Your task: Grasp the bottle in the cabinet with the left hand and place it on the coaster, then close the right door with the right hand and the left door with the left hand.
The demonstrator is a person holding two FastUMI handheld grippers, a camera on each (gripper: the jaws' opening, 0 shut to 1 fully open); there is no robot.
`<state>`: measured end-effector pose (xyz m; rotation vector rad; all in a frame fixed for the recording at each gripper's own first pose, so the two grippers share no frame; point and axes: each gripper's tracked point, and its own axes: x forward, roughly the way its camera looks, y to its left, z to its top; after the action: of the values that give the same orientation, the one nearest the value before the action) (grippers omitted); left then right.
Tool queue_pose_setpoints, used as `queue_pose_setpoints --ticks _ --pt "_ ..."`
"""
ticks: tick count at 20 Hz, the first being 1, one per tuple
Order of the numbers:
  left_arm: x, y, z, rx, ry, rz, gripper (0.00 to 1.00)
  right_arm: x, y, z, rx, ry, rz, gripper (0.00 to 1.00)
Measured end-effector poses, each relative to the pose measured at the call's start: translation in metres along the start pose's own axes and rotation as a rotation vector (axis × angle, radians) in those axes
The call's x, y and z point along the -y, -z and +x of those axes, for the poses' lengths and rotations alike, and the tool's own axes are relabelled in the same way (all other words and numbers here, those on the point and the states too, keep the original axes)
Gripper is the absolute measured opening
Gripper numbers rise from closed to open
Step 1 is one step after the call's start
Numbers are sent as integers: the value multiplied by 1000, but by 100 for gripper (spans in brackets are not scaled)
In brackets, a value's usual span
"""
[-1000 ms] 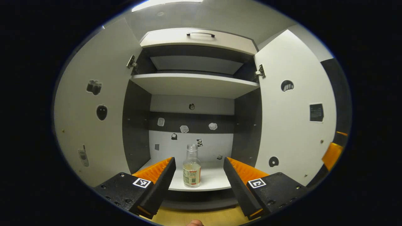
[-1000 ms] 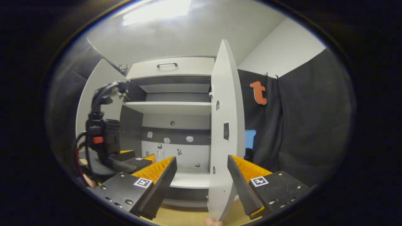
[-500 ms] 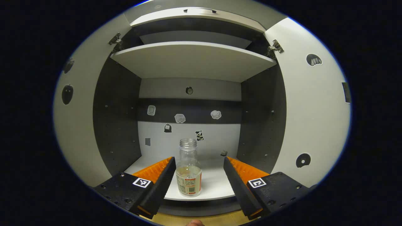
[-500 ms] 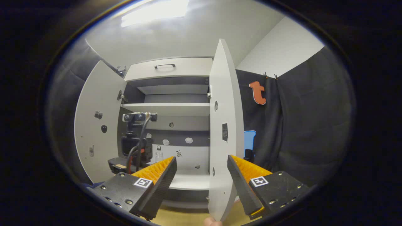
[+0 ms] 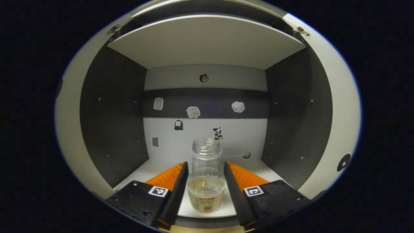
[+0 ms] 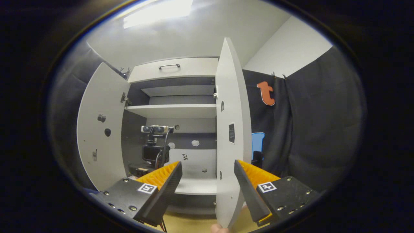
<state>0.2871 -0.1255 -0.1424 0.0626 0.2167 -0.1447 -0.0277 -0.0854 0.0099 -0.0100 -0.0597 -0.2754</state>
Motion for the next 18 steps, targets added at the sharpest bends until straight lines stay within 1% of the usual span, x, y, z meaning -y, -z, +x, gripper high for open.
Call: queue_pose_setpoints --ticks 2,3,4,5,7,8,9,10,11,12,15,18 --pt "-1 -4 -5 7 8 -10 63 0 -1 -2 5 -2 -1 98" --pt "-4 -8 -8 17 11 -10 55 1 -4 -2 10 -2 2 98" --pt "0 -7 -12 6 32 -26 51 1 -5 -3 13 -5 7 98" --pt "2 -5 -20 1 48 -33 48 1 -7 -3 17 -8 13 98" --pt "1 -7 -35 8 72 -36 48 1 -8 -6 21 -15 22 98" --pt "2 -7 -46 11 85 -41 46 1 -8 -7 21 -19 25 98" --pt "4 -5 -59 14 100 -47 48 0 -8 -8 20 -25 28 98" --pt "5 -5 -73 18 111 -51 46 0 -8 -9 20 -30 31 97" --pt "4 -3 -85 22 123 -53 48 0 -8 -11 17 -35 34 98" --pt "4 0 -98 21 133 -53 48 0 -6 -14 13 -41 37 98" --pt "1 18 -135 6 154 -68 48 -1 -1 -23 -2 -57 38 98" --pt "-4 52 -163 -41 173 -77 48 -1 2 -28 -14 -72 39 98"
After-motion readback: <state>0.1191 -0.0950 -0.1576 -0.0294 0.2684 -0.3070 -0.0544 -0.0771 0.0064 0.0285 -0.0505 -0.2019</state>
